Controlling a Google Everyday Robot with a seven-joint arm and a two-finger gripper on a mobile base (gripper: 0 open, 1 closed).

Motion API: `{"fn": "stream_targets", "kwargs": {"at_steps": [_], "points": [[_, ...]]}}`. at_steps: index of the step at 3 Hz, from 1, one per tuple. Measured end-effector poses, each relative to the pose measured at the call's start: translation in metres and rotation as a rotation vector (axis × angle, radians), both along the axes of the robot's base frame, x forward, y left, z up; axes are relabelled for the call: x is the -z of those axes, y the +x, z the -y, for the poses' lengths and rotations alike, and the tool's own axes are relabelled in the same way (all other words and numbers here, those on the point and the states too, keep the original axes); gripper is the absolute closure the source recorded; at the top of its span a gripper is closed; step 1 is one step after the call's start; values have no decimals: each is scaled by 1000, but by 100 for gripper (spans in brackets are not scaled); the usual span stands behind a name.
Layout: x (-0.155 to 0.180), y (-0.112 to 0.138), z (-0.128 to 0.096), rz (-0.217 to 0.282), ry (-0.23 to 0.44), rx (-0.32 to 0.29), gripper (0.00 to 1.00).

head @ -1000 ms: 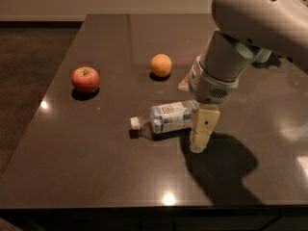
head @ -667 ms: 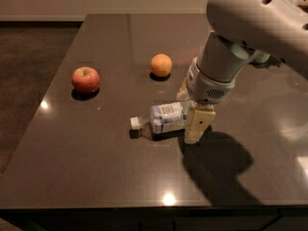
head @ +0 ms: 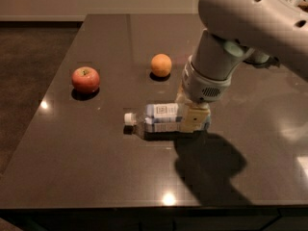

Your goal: Move blue plastic bottle near apple

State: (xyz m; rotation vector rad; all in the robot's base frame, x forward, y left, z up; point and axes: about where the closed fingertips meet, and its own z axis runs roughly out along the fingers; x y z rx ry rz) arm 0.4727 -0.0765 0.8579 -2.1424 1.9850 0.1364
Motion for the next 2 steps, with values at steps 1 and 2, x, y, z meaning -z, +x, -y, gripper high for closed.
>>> {"fn": "stream_targets", "kwargs": {"at_steps": [1, 2], "points": [[-18, -7, -22, 0, 19, -26, 96], [-29, -10, -56, 16, 22, -84, 100]]}}
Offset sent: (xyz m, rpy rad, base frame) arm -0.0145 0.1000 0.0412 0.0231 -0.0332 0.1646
